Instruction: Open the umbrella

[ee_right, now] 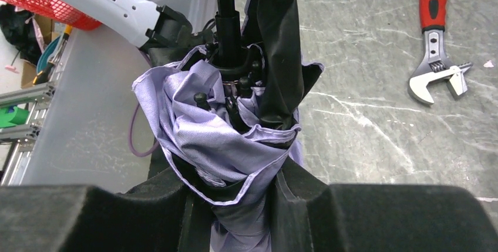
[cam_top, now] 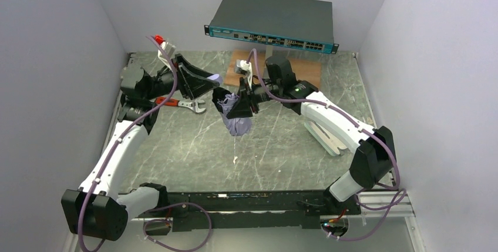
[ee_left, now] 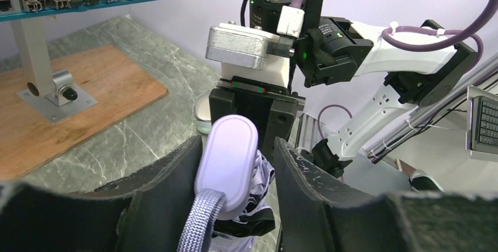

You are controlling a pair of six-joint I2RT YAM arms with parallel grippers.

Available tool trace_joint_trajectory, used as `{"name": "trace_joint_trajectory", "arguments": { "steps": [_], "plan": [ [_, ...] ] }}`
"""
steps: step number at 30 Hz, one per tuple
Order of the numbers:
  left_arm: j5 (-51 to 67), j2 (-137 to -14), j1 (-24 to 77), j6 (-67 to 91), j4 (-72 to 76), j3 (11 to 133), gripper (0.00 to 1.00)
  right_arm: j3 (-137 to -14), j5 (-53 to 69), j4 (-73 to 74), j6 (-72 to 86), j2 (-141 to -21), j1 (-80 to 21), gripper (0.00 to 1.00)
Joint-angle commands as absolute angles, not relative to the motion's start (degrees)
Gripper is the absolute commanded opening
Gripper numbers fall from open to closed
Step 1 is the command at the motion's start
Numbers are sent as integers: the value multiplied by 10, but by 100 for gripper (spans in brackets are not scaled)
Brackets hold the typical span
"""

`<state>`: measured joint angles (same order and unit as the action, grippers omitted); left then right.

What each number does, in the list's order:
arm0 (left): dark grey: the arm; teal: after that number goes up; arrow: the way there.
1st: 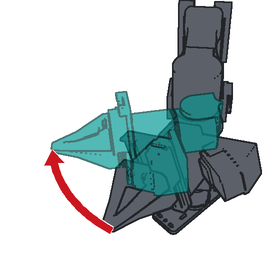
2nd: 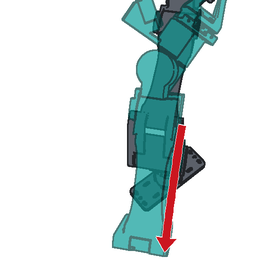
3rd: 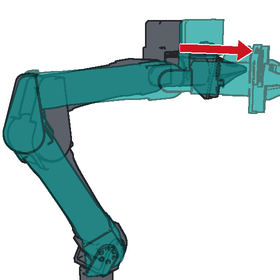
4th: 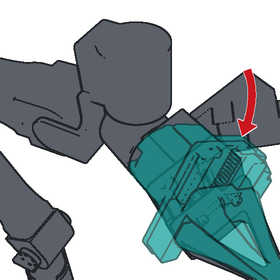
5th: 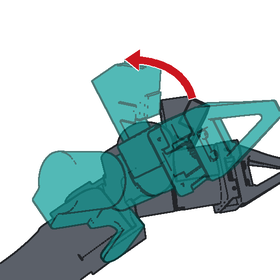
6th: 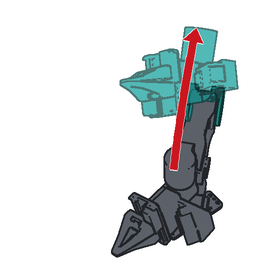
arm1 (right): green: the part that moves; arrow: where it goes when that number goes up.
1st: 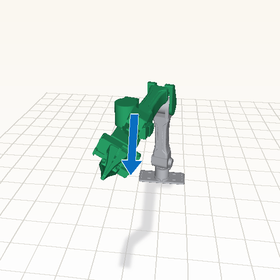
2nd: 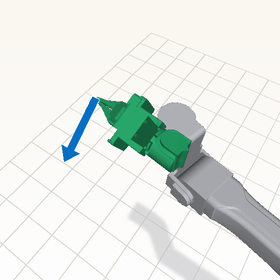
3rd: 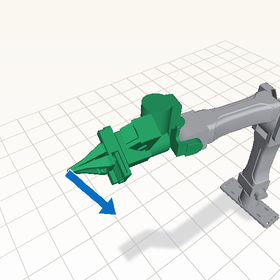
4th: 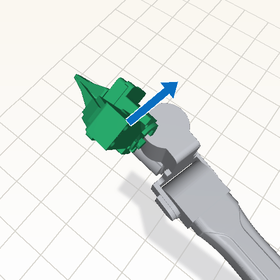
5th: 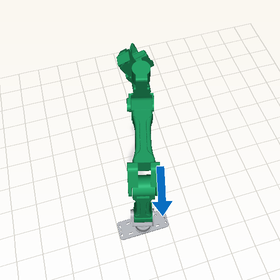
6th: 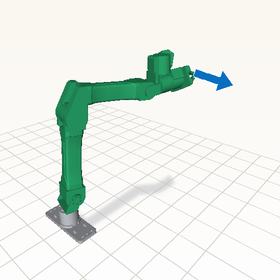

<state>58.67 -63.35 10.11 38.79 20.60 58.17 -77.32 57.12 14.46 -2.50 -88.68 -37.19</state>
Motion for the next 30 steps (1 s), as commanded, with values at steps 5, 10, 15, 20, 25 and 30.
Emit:
{"name": "trace_joint_trajectory", "arguments": {
  "steps": [5,10,15,20,25,30],
  "plan": [
    [583,-620,103,381,212,583,39,-791,590,70,29,-887,-372,0],
    [593,-636,103,394,221,614,0,-779,597,71,17,-896,-373,0],
    [578,-650,65,390,206,689,0,-728,587,153,-117,-917,-370,0],
    [565,-700,-22,460,262,814,0,-684,564,297,-304,-974,-371,0],
    [537,-731,-73,494,307,912,0,-701,546,446,-434,-1080,-365,0],
    [520,-745,-113,528,340,944,0,-705,541,482,-462,-1100,-359,0]
  ]
}}
